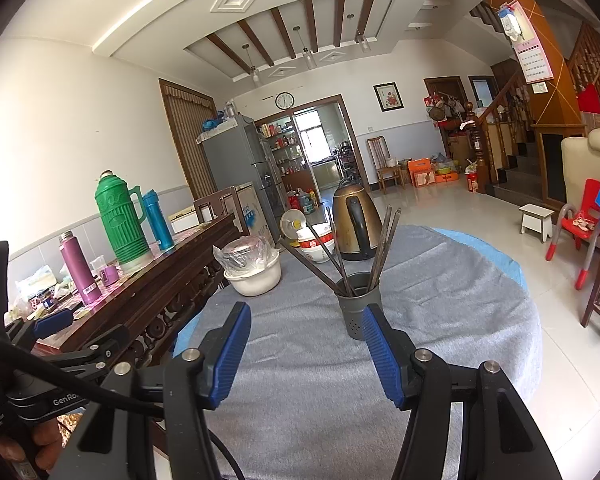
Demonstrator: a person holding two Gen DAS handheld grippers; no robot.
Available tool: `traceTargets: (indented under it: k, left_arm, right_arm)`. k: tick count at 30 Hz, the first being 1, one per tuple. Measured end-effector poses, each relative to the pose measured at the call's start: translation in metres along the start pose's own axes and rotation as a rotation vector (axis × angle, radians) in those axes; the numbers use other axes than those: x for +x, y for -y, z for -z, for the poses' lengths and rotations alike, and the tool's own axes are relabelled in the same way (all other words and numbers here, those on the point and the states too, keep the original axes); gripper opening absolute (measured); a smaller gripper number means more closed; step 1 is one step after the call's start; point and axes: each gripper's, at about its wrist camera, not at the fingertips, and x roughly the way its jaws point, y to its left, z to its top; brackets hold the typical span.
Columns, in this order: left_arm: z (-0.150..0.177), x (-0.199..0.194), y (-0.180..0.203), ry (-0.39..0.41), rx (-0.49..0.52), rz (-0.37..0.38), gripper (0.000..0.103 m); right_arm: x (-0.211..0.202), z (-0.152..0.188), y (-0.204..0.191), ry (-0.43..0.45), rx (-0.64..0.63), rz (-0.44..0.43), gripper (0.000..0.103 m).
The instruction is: Organize utensils
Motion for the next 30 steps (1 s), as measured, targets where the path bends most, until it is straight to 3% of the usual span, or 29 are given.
traceTargets:
  k: [30]
  left_arm:
    - [0.0016, -0.0004, -0.0017, -0.002, 0.001, -0.003, 0.09]
  right_arm:
    - [-0.0027, 0.0007, 0.0018, 0.004, -0.002, 0.003, 0.062]
